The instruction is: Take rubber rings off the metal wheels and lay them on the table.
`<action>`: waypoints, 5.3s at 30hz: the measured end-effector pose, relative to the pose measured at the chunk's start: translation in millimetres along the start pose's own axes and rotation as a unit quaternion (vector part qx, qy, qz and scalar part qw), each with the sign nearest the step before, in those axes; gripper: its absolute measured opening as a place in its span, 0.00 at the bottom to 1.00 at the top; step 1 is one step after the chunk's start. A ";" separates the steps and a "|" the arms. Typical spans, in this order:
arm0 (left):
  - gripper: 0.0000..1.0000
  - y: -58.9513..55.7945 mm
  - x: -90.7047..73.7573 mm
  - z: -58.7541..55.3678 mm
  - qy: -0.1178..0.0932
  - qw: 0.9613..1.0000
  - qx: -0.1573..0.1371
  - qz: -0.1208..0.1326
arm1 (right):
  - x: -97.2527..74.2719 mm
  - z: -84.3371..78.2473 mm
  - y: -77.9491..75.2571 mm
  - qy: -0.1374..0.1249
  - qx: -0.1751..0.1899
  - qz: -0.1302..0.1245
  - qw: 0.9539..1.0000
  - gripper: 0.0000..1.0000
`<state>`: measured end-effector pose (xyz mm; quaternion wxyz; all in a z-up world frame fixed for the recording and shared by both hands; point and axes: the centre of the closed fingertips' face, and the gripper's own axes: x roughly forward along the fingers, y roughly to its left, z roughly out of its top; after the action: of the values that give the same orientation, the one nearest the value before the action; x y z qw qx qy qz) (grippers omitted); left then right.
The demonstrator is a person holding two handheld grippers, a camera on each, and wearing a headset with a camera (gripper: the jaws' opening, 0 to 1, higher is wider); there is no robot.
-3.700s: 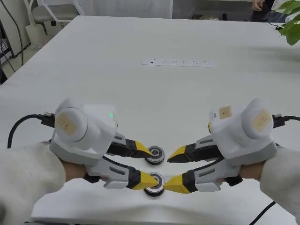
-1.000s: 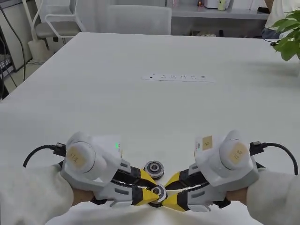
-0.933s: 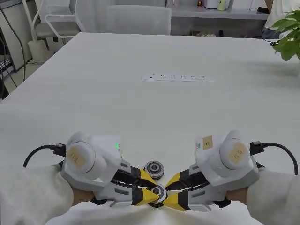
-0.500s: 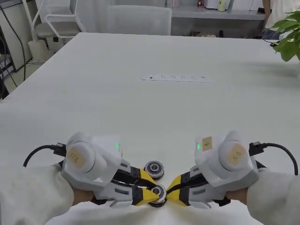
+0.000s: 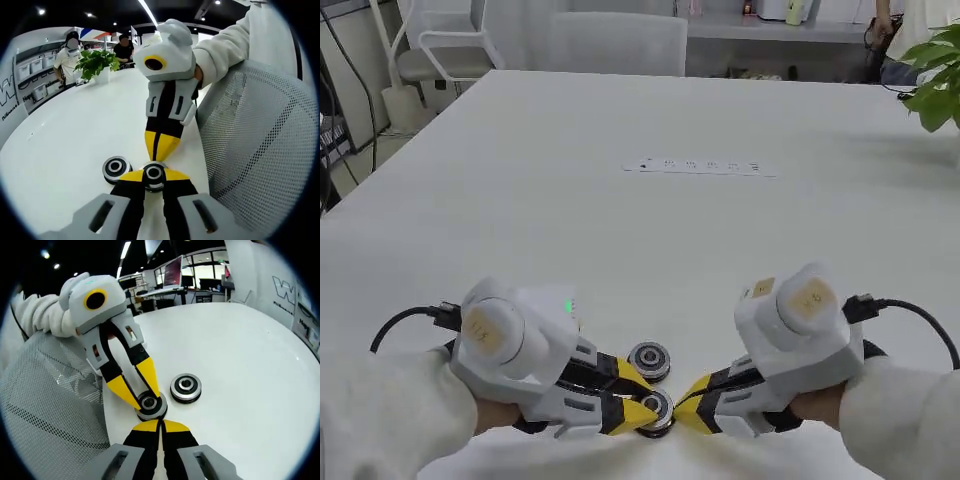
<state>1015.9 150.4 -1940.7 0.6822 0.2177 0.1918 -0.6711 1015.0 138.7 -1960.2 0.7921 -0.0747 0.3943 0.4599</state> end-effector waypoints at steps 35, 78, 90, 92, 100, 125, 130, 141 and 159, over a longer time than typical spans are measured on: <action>0.07 -0.4 0.0 0.6 0.003 1.000 0.003 0.001 | -7.0 16.6 10.8 -0.009 0.079 0.004 0.997 0.00; 0.08 0.4 -0.1 1.0 0.000 1.000 -0.006 0.003 | -2.8 26.8 17.2 -0.028 0.075 0.017 0.997 0.00; 0.08 -0.6 -0.8 0.1 0.009 1.000 -0.005 0.002 | -2.0 19.1 14.0 -0.015 0.091 0.016 0.996 0.00; 0.08 -0.5 -0.7 0.0 0.009 1.000 -0.005 0.002 | -1.9 18.9 13.8 -0.015 0.092 0.016 0.996 0.00; 0.08 -0.9 -0.1 1.2 0.028 0.999 -0.021 0.001 | -2.5 17.8 12.8 -0.014 0.095 0.016 0.995 0.00; 0.57 -9.3 -25.8 36.7 0.003 1.000 -0.026 -0.002 | -16.6 28.7 8.2 -0.040 0.101 0.008 0.994 0.00; 0.69 -10.4 -33.2 44.2 -0.012 0.999 -0.031 0.005 | -22.3 34.5 5.2 -0.056 0.108 0.003 0.993 0.00; 0.74 -8.4 -53.2 44.7 -0.022 0.999 -0.038 0.026 | -26.8 42.1 4.6 -0.072 0.113 -0.001 0.991 0.00; 0.89 3.0 -90.0 36.5 -0.063 0.992 -0.077 0.078 | -32.6 51.3 4.2 -0.094 0.116 -0.001 0.989 0.00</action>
<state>1015.4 205.0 -1860.4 0.7579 0.1365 0.1822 -0.6114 1031.5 143.9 -1901.7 0.8296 0.0607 0.3684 0.4151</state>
